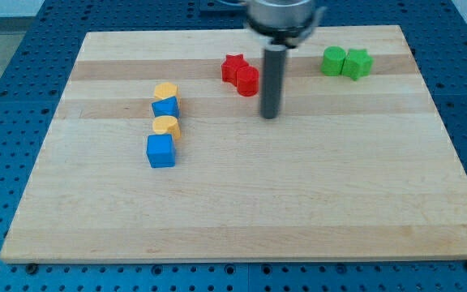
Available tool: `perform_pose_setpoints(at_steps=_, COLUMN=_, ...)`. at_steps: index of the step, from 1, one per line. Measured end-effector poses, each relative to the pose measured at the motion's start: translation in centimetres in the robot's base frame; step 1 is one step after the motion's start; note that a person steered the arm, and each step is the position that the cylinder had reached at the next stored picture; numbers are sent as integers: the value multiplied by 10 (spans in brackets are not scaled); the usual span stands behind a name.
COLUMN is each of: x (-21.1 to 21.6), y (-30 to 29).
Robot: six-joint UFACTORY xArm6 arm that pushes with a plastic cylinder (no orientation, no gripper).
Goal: Move the blue triangle to the left center
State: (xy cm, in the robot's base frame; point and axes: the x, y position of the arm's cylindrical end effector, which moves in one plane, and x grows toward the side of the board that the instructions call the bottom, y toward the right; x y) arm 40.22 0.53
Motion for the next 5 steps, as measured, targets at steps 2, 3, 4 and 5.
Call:
perform_pose_setpoints(at_steps=2, x=0, y=-91)
perform_pose_setpoints(at_steps=3, x=0, y=-128)
perform_pose_setpoints(at_steps=4, x=0, y=-169)
perform_pose_setpoints(at_steps=5, x=0, y=-206)
